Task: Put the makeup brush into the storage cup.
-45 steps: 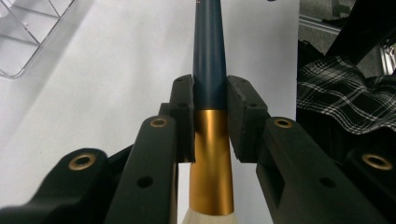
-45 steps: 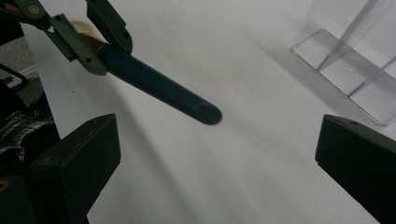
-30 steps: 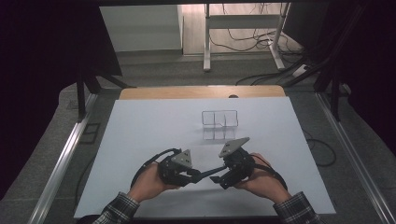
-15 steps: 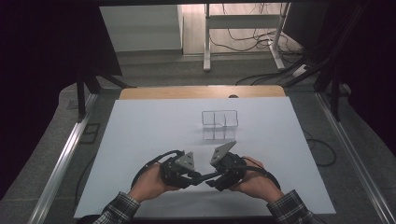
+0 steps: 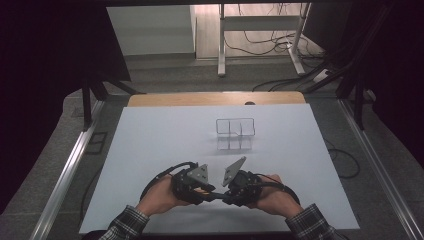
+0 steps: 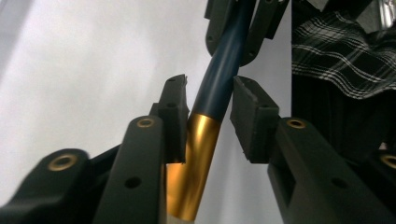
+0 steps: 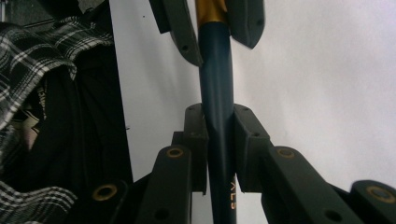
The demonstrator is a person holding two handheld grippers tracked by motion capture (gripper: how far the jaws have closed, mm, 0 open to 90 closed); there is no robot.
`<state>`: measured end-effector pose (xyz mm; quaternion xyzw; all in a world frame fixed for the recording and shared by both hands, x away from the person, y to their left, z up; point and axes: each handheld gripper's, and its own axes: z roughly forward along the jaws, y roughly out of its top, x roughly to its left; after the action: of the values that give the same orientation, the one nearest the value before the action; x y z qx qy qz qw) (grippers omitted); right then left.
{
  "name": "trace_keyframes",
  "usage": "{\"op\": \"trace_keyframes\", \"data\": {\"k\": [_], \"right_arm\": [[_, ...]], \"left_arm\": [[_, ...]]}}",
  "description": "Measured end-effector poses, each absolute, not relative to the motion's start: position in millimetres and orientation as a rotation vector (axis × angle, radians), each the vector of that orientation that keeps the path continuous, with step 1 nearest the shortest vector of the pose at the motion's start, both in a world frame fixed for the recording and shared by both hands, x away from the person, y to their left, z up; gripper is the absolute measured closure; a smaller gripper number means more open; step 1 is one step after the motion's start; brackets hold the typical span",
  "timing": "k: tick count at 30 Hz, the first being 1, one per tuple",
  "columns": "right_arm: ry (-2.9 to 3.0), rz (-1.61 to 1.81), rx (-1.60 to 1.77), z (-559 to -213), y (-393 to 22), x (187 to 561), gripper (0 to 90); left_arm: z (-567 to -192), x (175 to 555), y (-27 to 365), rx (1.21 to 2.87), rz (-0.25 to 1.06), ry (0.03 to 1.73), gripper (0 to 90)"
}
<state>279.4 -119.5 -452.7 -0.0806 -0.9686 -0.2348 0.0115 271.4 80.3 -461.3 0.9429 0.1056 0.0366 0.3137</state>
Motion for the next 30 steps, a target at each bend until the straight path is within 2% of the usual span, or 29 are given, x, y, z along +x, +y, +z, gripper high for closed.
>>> {"op": "trace_keyframes", "data": {"k": [1,2,4,5,7,8,9,17,24,30], "right_arm": [[-3.021,-0.732,-0.251,-453,-119,279,77.2],[-3.014,-0.757,-0.264,-450,-123,282,77.3],[-2.999,-0.787,-0.282,-449,-125,283,77.2],[-3.001,-0.815,-0.305,-448,-130,285,77.3],[-2.991,-0.830,-0.335,-447,-134,287,77.3],[-2.991,-0.830,-0.335,-447,-134,287,77.3],[-2.989,-0.843,-0.362,-447,-137,288,77.2],[-3.010,-0.892,-0.423,-445,-143,288,77.2],[-3.020,-0.924,-0.478,-444,-148,289,77.2],[-3.030,-0.981,-0.561,-440,-158,291,77.2]], "left_arm": [[-461,271,80,2.486,0.096,0.278,49.2],[-461,271,81,2.486,0.143,0.292,44.7],[-459,272,86,2.457,0.154,0.315,42.6],[-457,275,91,2.425,0.166,0.350,32.0],[-457,275,94,2.410,0.179,0.363,25.7],[-457,276,96,2.399,0.196,0.379,25.7],[-457,276,99,2.391,0.212,0.400,16.3],[-458,279,117,2.369,0.252,0.536,4.2],[-461,278,125,2.340,0.341,0.581,2.8],[-465,279,131,2.326,0.363,0.614,2.9]]}}
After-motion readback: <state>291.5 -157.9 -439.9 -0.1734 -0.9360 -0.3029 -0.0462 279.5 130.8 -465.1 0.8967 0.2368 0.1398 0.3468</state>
